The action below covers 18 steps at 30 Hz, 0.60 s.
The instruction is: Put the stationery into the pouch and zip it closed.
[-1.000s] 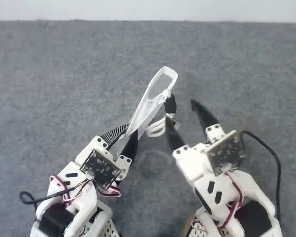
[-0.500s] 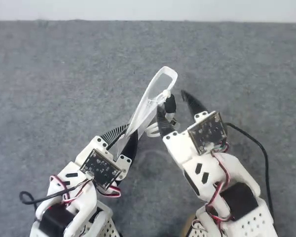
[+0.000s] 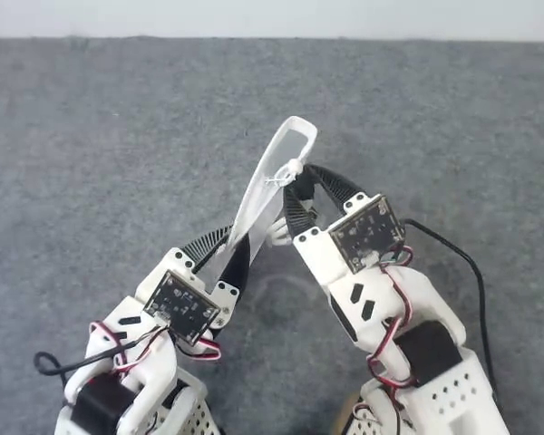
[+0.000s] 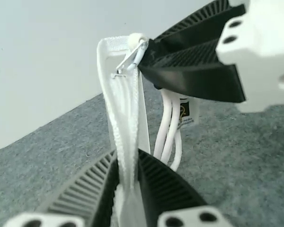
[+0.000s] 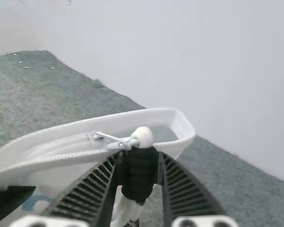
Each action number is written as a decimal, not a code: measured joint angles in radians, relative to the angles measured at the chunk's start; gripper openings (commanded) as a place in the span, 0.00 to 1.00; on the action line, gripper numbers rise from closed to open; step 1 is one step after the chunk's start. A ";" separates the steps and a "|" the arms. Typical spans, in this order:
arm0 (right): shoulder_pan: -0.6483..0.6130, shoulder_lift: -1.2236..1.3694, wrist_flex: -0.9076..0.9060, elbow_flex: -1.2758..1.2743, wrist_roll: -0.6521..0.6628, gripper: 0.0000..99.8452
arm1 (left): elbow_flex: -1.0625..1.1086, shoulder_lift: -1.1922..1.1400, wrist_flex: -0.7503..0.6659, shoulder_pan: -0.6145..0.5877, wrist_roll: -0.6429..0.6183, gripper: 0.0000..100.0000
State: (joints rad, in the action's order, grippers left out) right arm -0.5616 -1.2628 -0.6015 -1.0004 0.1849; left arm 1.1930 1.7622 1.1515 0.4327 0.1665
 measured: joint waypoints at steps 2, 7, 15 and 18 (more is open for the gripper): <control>0.003 0.000 0.003 0.000 0.029 0.00 | 0.000 0.000 0.000 0.000 0.000 0.01; 0.025 0.000 0.025 0.000 0.083 0.01 | 0.000 0.000 0.000 0.000 -0.002 0.01; 0.106 0.034 0.163 -0.005 0.009 0.01 | 0.003 0.000 -0.002 0.002 -0.002 0.01; 0.120 0.035 0.192 -0.006 -0.005 0.01 | 0.003 0.000 -0.003 0.005 0.002 0.01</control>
State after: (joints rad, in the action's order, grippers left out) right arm -0.4419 -1.2275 -0.4097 -1.0065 0.1803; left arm 1.1960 1.7622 1.1485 0.4373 0.1680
